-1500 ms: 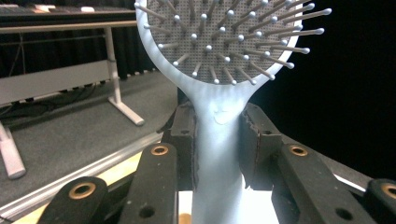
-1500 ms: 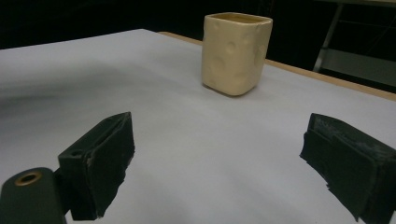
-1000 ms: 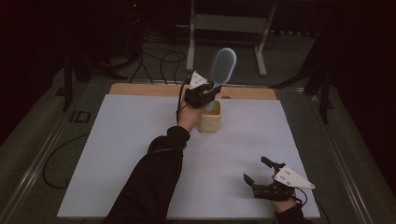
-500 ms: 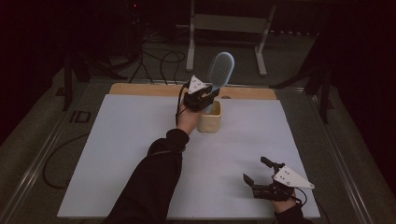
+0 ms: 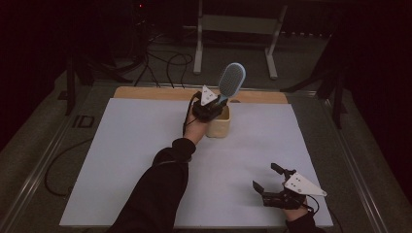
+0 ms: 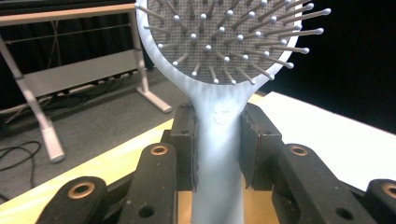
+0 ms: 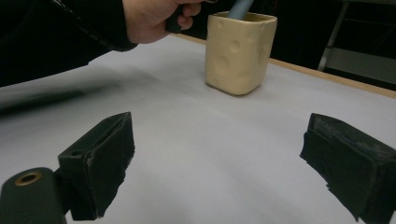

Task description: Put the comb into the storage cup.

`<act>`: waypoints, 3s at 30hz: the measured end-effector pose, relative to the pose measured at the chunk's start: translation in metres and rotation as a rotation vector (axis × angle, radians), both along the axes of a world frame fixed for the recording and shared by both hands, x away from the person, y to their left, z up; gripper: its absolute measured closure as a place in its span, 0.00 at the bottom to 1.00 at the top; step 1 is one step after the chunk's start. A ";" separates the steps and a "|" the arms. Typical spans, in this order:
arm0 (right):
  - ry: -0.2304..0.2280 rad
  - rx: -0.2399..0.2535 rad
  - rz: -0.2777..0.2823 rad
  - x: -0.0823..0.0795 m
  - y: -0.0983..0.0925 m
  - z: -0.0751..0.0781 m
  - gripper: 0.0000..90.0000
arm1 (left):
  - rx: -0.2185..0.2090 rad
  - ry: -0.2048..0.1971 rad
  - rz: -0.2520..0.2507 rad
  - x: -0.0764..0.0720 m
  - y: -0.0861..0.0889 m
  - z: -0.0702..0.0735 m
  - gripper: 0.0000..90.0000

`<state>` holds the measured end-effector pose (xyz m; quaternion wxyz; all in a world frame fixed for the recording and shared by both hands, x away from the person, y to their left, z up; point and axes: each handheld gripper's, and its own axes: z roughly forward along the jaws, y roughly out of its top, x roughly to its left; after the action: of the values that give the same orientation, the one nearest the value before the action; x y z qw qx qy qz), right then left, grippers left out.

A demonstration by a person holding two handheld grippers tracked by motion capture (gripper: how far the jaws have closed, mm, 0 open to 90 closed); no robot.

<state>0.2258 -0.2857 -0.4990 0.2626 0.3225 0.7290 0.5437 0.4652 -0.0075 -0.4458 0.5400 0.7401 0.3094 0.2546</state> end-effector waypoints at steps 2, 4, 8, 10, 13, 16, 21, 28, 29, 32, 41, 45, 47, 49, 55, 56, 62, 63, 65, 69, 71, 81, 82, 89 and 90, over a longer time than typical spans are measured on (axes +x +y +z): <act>-0.001 0.002 0.001 0.000 0.000 0.000 0.10 | -0.001 0.023 -0.007 0.000 -0.001 0.001 0.66; -0.001 0.001 0.001 0.000 0.000 0.000 0.10 | -0.003 0.040 -0.020 0.001 -0.001 0.000 0.54; 0.000 0.003 0.004 0.000 0.000 0.000 0.10 | -0.015 0.037 -0.057 -0.004 0.004 0.004 0.21; 0.000 0.001 0.004 0.000 0.000 0.000 0.10 | 0.001 0.040 -0.093 -0.007 0.006 0.007 0.15; -0.005 -0.003 0.007 -0.001 0.001 0.001 0.10 | 0.009 0.044 -0.113 -0.009 0.007 0.008 0.06; -0.006 -0.003 0.006 -0.001 0.001 0.001 0.10 | -0.003 0.076 -0.151 -0.010 0.010 0.008 0.00; -0.005 -0.006 0.006 0.000 0.002 0.000 0.10 | -0.004 0.088 -0.170 -0.011 0.013 0.008 0.00; -0.003 -0.010 0.006 0.000 0.002 0.000 0.10 | -0.028 0.120 -0.207 -0.014 0.020 0.016 0.00; -0.003 -0.009 0.006 0.000 0.002 0.000 0.10 | -0.021 0.116 -0.207 -0.014 0.021 0.017 0.00; -0.001 -0.014 0.004 0.000 0.003 0.000 0.10 | -0.013 0.123 -0.218 -0.017 0.023 0.021 0.00; -0.002 -0.017 -0.001 -0.001 0.002 0.000 0.10 | -0.008 0.135 -0.231 -0.022 0.029 0.026 0.00; 0.000 -0.021 -0.005 -0.001 0.002 0.000 0.10 | -0.008 0.142 -0.243 -0.025 0.033 0.029 0.00; 0.001 -0.018 -0.005 -0.001 0.002 0.000 0.10 | -0.003 0.138 -0.243 -0.027 0.035 0.030 0.00; 0.002 -0.021 -0.002 0.001 0.003 -0.001 0.10 | -0.006 0.144 -0.246 -0.028 0.038 0.031 0.00; 0.001 -0.026 0.003 0.002 0.004 -0.001 0.10 | -0.004 0.163 -0.249 -0.035 0.049 0.034 0.00; 0.003 -0.026 0.003 0.002 0.004 -0.001 0.10 | -0.004 0.163 -0.249 -0.036 0.051 0.035 0.00; 0.002 -0.030 0.003 0.001 0.005 -0.001 0.10 | -0.004 0.163 -0.254 -0.040 0.060 0.042 0.00; 0.002 -0.030 0.003 0.001 0.005 -0.001 0.10 | -0.004 0.163 -0.259 -0.041 0.062 0.043 0.00; 0.003 -0.029 0.003 0.001 0.005 0.000 0.10 | 0.004 0.162 -0.262 -0.043 0.064 0.044 0.00; 0.003 -0.030 0.002 0.001 0.005 0.000 0.10 | 0.015 0.169 -0.265 -0.047 0.070 0.043 0.00; 0.002 -0.029 0.002 0.001 0.005 0.000 0.10 | 0.015 0.167 -0.263 -0.050 0.073 0.043 0.00; -0.003 -0.034 0.002 0.001 0.006 0.000 0.10 | 0.024 0.164 -0.256 -0.065 0.099 0.042 0.00; -0.003 -0.035 0.002 0.001 0.006 0.000 0.10 | 0.026 0.168 -0.255 -0.066 0.102 0.041 0.00; -0.006 -0.037 0.003 0.001 0.006 0.000 0.10 | 0.018 0.179 -0.237 -0.076 0.119 0.039 0.00; -0.005 -0.037 0.002 0.001 0.007 0.000 0.10 | 0.022 0.176 -0.236 -0.078 0.121 0.039 0.00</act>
<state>0.2264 -0.2791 -0.4989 0.2701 0.3155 0.7385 0.5311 0.3876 0.1139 -0.4071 0.5287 0.7968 0.2637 0.1268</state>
